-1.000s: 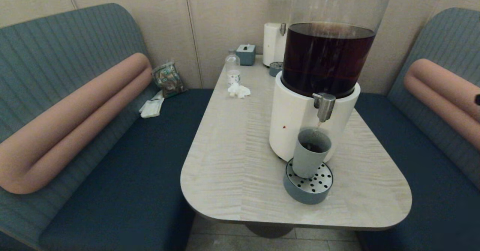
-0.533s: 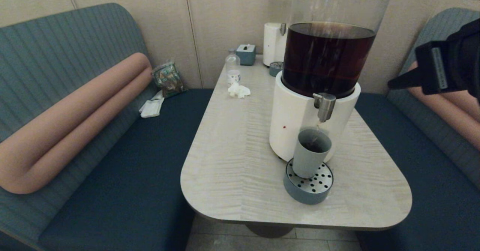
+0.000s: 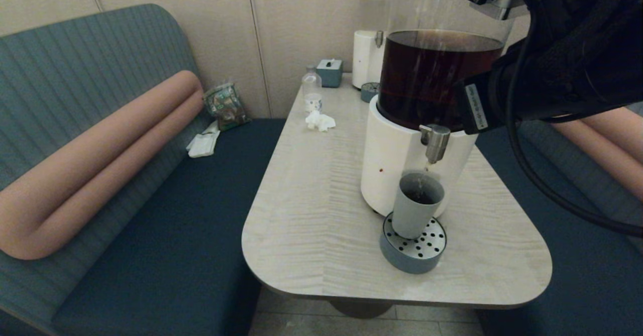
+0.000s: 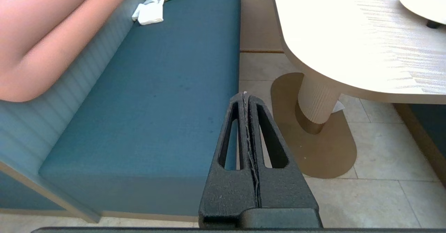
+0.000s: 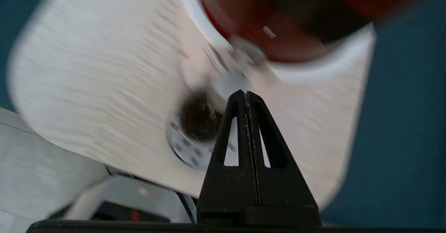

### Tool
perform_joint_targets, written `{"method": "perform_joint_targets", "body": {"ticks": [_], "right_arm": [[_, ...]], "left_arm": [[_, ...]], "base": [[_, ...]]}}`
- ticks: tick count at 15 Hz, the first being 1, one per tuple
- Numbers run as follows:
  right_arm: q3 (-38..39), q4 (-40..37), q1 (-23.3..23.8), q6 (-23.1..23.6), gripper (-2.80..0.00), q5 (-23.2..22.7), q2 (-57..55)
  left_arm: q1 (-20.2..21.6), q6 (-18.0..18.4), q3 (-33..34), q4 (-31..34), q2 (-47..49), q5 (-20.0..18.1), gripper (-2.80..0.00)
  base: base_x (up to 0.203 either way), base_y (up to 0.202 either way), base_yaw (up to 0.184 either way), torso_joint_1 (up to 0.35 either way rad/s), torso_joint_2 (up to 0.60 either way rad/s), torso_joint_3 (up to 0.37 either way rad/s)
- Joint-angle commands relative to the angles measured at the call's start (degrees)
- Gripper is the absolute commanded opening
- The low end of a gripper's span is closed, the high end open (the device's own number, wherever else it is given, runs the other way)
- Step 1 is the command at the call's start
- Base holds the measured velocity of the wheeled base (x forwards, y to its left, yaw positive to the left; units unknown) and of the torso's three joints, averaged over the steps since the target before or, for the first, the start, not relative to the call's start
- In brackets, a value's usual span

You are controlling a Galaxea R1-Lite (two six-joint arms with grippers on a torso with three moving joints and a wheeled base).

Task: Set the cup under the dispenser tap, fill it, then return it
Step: Turn off the faucet

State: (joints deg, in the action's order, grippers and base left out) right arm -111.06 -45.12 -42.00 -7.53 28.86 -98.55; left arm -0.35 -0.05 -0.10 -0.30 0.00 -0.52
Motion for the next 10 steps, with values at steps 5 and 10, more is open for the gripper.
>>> {"method": "perform_joint_targets", "body": {"ticks": [5, 10], "right_arm": [[0.0, 3.2, 0.0, 1.3, -2.8, -3.2, -3.6], [0.0, 4.4, 0.3, 3.0, -2.8, -2.9, -5.8]], "left_arm": [[0.0, 0.0, 0.0, 0.0, 0.0, -0.1, -2.8], [0.0, 0.0, 0.0, 0.0, 0.0, 0.0, -2.8]], "base": [[0.0, 0.0, 0.0, 0.0, 0.0, 0.0], [0.0, 0.0, 0.0, 0.0, 0.0, 0.0]]}}
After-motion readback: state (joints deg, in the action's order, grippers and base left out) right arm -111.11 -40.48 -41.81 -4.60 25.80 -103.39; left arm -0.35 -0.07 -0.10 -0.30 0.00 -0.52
